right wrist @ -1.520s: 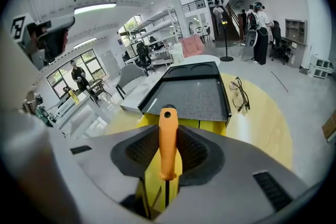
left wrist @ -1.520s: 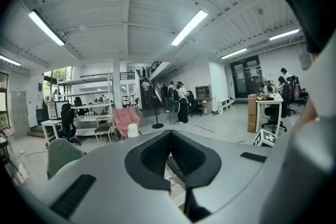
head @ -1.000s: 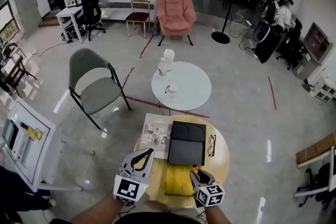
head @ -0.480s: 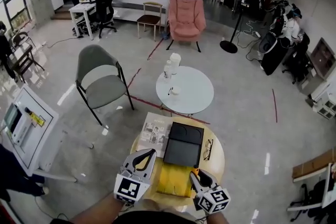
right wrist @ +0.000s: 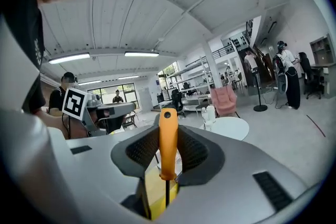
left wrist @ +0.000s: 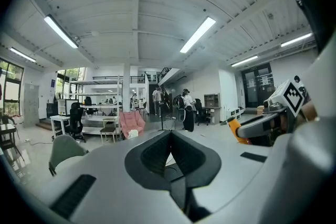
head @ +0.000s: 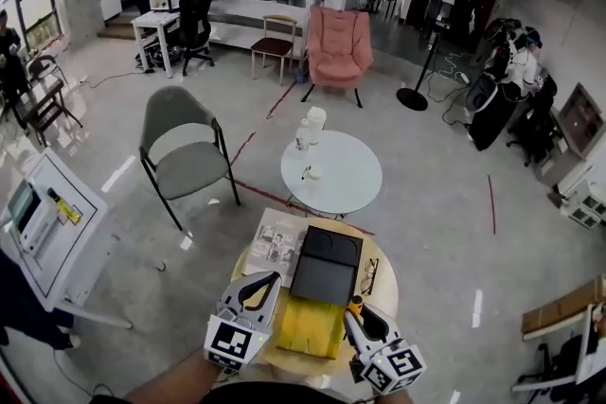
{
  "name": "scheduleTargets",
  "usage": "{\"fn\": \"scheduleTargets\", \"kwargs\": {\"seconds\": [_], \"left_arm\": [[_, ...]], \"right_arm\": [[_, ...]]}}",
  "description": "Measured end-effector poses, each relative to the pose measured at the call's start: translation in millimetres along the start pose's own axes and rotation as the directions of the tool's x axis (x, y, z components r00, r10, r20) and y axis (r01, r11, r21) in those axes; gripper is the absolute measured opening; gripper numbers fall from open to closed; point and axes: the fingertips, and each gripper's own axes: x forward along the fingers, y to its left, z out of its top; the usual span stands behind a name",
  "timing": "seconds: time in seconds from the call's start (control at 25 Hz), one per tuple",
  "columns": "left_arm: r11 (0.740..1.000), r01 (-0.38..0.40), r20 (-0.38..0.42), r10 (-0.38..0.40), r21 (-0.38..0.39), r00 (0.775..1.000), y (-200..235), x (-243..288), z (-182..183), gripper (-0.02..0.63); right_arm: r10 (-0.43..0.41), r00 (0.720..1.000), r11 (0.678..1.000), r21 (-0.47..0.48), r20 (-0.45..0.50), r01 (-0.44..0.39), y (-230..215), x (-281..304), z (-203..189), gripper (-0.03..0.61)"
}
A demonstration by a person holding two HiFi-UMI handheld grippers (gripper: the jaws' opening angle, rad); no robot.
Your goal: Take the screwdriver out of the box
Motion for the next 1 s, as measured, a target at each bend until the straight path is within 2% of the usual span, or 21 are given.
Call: {"fn": "scheduleTargets", "kwargs": {"seconds": [0.24, 0.68, 1.0], "left_arm": [[0.999, 0.009, 0.013, -0.009, -0.039, 1.000, -7, -3, 6, 0.012], [0.997, 0.073, 0.012, -0.072, -0.040, 0.997, -26, -16, 12, 0.012], [0.998, 0.061, 0.017, -0.061, 0.026, 0.998, -26, -25, 21, 0.012]], "right_arm": [[0.014, 0.998, 0.999, -0.041, 0.057, -0.012, 11, -18, 32, 0.123], [0.062, 0.986, 0.997, -0.049, 0.156, -0.055, 33, -43, 77, 0.123], [0.078, 0.976, 0.996, -0.053, 0.203, -0.069, 50, -58, 93, 0.123]]}}
